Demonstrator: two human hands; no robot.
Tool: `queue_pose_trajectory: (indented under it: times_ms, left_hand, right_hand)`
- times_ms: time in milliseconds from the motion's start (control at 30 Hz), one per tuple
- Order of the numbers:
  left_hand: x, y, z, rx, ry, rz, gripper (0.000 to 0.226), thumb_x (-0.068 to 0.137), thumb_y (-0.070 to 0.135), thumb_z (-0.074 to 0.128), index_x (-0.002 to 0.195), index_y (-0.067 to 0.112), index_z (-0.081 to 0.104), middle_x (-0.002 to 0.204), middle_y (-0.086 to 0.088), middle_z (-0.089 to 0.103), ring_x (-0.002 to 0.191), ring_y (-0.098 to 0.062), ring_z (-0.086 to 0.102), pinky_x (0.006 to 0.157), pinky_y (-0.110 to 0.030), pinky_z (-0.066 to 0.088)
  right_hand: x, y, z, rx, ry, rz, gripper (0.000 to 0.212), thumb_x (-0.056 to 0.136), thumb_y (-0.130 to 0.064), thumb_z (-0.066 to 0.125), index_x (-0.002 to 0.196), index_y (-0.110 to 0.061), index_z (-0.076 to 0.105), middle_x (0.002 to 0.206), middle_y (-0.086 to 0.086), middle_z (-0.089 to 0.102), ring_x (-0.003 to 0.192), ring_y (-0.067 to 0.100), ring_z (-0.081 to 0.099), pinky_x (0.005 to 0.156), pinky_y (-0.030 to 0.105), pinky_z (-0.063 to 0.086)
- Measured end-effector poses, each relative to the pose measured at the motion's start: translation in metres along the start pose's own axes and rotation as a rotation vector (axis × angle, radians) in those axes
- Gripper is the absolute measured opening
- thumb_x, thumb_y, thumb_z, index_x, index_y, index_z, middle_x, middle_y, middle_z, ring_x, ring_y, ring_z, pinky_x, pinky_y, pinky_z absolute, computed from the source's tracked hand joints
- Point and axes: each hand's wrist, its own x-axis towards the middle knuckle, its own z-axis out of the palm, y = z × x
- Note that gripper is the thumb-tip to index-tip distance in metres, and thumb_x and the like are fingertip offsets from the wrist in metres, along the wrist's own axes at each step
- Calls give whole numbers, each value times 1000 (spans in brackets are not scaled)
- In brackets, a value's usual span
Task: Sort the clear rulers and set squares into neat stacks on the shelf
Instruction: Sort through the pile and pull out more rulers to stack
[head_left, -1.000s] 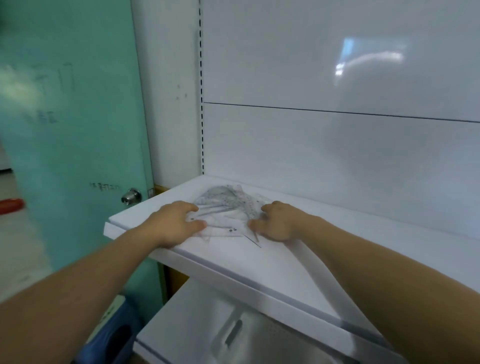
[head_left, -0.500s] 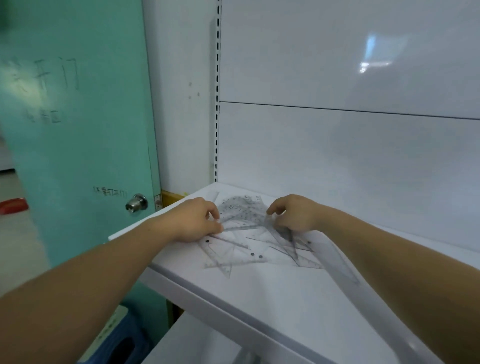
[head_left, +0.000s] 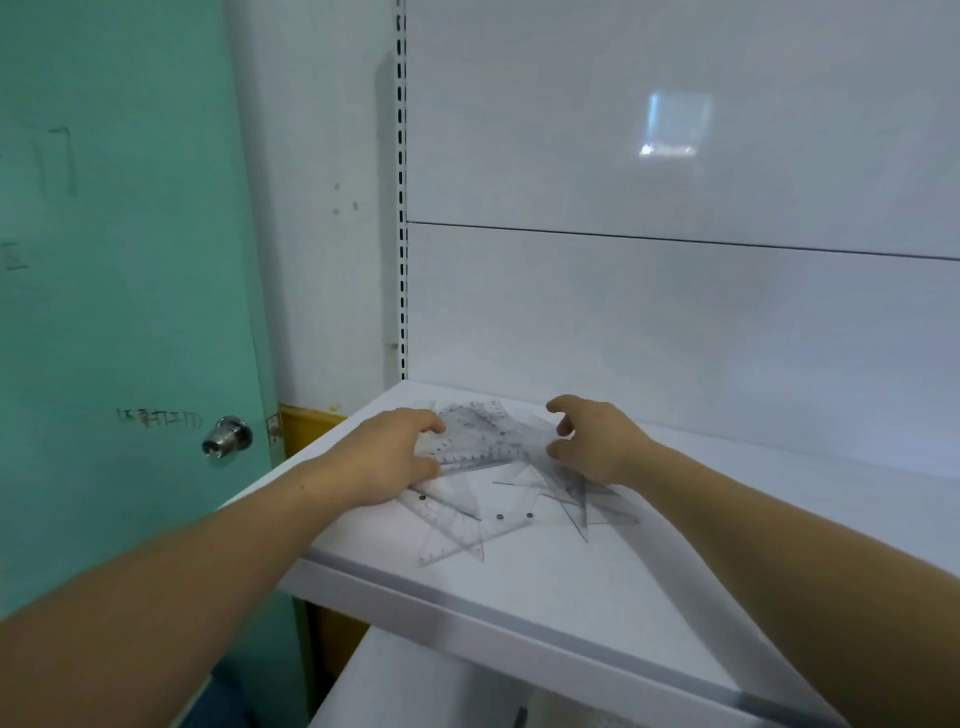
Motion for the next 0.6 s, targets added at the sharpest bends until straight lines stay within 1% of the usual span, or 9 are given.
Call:
queue_pose_trajectory:
  times_ms: [67,167,233,300,333,400,467,500,600]
  left_hand:
    - [0,-1,1,-2,44,53,52,88,19,61,136,29,44,133,7,49,106,-12,51,83,-19,36]
    - [3,-4,4,-31,70,68,60,89,9,57,141,29,36,135,5,45,94,-11,49,81,-20,39]
    - [6,-3,6,-62,67,27,61,88,7,57,141,26,34,135,-1,43,96,-15,52,80,-22,42]
    - [10,-3,7,-112,74,-32,46,88,7,55,130,22,43,128,-6,50,97,-22,56,75,-25,46]
    - [12,-2,7,-145,83,-60,41,89,7,52,128,18,48,122,-7,56,95,-22,58,70,-24,46]
    - [13,-2,7,-215,123,-82,33,92,7,46,122,15,56,110,-6,63,83,-19,62,60,-20,43]
    - [12,-1,7,-285,182,-66,30,95,7,41,114,20,60,93,1,62,66,-13,57,50,-18,38]
    - [12,0,6,-343,207,-62,29,97,8,39,109,22,61,88,3,59,63,-12,55,47,-17,36]
    - [10,5,3,-567,221,-92,28,99,11,34,104,26,58,90,-2,58,65,-14,54,48,-22,39]
  right_hand:
    - [-5,1,-1,-52,57,-38,55,94,-25,54,145,-20,33,133,2,51,119,21,49,97,29,38]
    - [-9,2,-3,-34,112,-70,51,97,-18,48,145,-15,33,134,6,45,112,23,50,94,27,37]
    - [-11,3,-4,-39,124,-75,48,98,-17,46,144,-12,34,135,8,41,112,25,49,94,27,37]
    - [-14,4,-4,-50,132,-79,48,99,-18,44,145,-12,33,136,9,39,117,26,47,97,27,36]
    - [-16,5,-3,-43,138,-78,48,99,-19,44,145,-13,33,136,9,40,118,25,47,98,27,35]
    - [-20,5,-2,-14,161,-79,48,100,-21,43,146,-16,33,131,7,45,115,23,49,97,27,36]
    - [-24,6,-2,-1,181,-91,48,100,-24,44,146,-21,33,120,5,53,109,21,51,95,29,38]
    - [-26,6,-2,-3,187,-101,48,99,-26,44,146,-24,32,114,4,55,106,21,51,94,29,39]
    - [-31,7,-2,-2,247,-125,49,99,-29,45,146,-29,32,102,1,51,98,20,52,91,30,41]
